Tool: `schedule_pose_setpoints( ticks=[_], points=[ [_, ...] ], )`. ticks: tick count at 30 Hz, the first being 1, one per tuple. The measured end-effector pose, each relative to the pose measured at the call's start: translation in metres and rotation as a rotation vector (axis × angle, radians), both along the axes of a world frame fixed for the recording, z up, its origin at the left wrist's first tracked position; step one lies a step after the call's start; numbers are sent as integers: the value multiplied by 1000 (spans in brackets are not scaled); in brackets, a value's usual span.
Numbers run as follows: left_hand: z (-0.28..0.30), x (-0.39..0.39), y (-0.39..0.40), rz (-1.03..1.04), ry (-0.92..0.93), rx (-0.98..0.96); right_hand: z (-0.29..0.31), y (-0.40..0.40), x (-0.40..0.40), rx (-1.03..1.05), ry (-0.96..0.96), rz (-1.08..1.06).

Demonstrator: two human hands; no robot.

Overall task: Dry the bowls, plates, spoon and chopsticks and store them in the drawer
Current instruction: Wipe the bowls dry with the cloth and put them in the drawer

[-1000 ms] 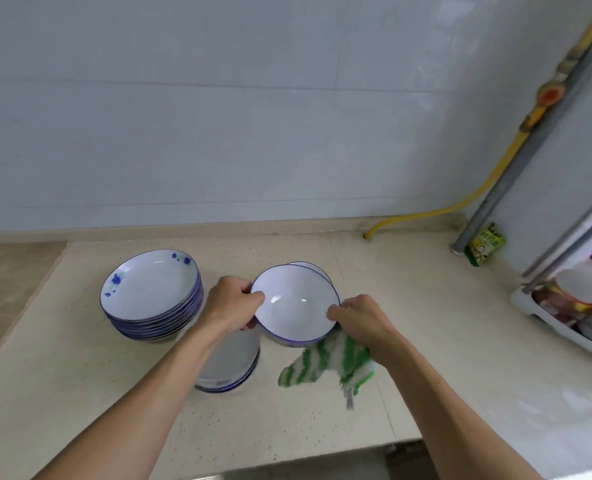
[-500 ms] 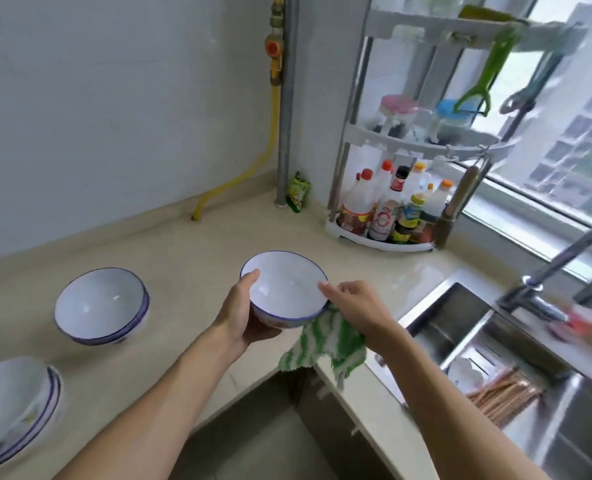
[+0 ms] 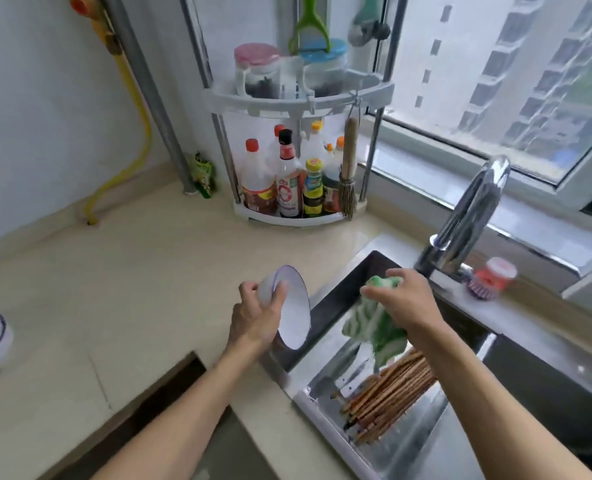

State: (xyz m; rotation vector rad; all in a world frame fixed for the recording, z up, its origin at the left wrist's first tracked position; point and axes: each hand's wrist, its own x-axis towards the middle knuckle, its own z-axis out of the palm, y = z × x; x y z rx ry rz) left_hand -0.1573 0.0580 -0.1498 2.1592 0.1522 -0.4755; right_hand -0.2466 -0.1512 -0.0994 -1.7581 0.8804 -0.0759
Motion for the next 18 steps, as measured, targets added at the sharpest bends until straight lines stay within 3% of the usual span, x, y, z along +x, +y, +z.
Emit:
schedule_pose_setpoints(
  ticks=[8, 18],
  points=[
    [-9, -13, -34, -365, -208, 235, -25, -35, 4, 59, 26, -10],
    [5, -13, -37, -468, -266, 297, -24, -32, 9, 93, -59, -4]
  ],
)
